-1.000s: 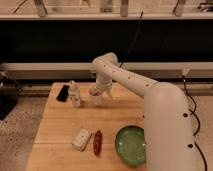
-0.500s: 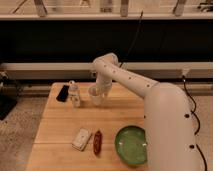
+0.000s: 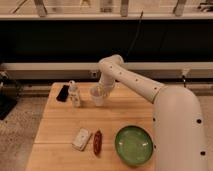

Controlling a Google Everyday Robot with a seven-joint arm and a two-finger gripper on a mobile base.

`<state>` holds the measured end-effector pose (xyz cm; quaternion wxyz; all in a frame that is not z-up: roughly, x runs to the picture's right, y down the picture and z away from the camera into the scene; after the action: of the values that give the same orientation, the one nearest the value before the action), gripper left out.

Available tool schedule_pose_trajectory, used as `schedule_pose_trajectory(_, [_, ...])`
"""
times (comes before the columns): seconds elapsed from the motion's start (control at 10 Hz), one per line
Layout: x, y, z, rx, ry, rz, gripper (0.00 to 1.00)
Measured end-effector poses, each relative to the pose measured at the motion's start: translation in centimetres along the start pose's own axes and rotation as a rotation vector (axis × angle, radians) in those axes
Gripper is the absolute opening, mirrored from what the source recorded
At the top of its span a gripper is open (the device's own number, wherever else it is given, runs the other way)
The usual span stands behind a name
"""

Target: Place the ceramic cup in the ceramic bowl

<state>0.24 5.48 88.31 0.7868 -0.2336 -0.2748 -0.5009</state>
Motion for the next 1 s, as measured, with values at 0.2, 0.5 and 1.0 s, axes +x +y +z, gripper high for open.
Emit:
schedule_pose_trajectory(0.2, [0.0, 1.1, -1.7, -0.019, 0.009, -0.005, 0.0])
schedule_pose_trajectory(0.5, [0.2, 3.9, -3.9, -0.01, 0.009, 0.004, 0.0])
schedule_pose_trajectory(1.0, [-0.2, 6.6, -5.6, 0.009, 0.002, 0.027, 0.0])
